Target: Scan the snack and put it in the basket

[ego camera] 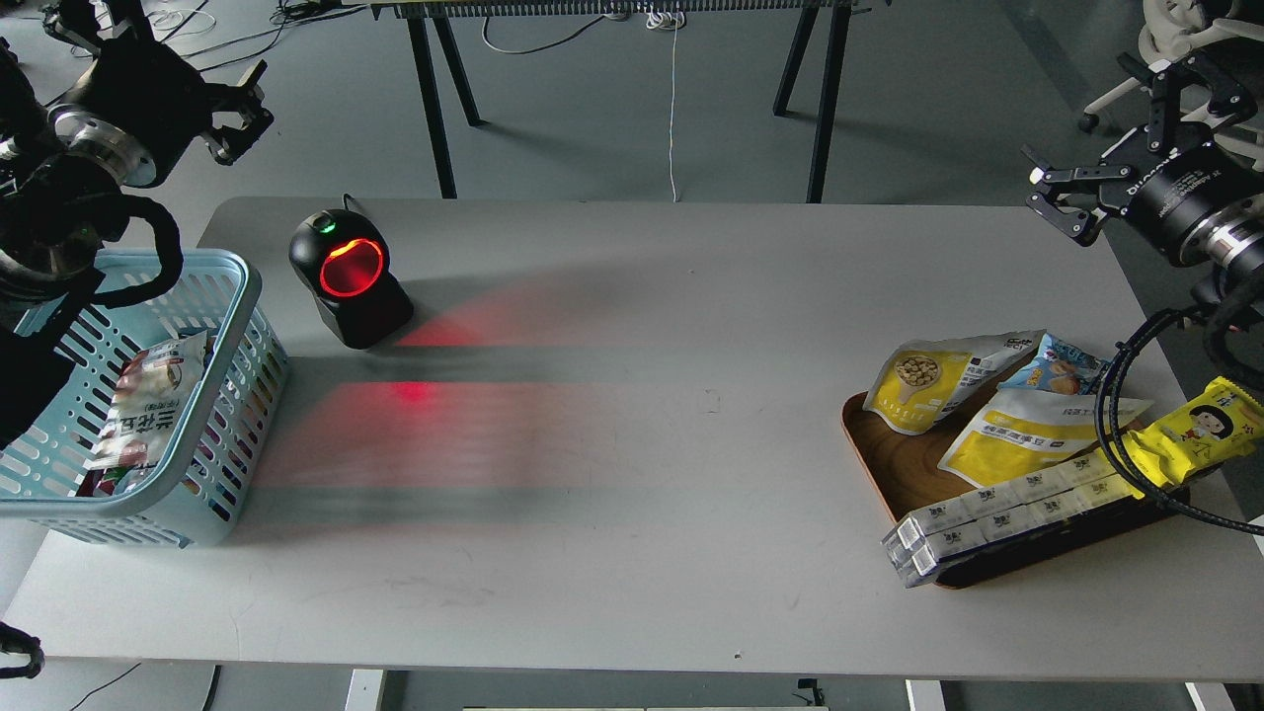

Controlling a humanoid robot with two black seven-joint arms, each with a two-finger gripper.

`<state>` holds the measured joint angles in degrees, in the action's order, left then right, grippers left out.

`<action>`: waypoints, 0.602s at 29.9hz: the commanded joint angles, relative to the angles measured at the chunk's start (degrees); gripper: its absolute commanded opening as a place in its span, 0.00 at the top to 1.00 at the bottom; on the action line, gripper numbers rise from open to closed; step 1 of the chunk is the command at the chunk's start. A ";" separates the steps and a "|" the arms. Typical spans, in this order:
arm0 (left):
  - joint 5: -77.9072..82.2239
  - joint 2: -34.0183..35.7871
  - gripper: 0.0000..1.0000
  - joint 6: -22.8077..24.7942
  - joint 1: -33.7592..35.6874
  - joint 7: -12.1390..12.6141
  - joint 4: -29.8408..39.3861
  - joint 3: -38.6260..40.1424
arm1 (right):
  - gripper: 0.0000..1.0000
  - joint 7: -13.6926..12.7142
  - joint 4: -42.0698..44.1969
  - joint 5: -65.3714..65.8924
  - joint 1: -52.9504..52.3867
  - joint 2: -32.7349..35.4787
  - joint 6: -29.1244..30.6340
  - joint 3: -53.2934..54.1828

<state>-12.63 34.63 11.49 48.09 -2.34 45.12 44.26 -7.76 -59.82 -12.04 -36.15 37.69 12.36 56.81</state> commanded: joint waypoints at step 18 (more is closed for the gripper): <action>0.15 -0.80 0.00 0.64 0.60 0.68 -2.67 -0.49 | 0.02 -0.23 -0.20 1.23 -2.88 0.36 -2.78 -4.77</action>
<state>-12.65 33.75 12.47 48.64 -1.43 42.51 43.87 -7.87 -59.19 -10.82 -38.88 37.23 10.26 53.65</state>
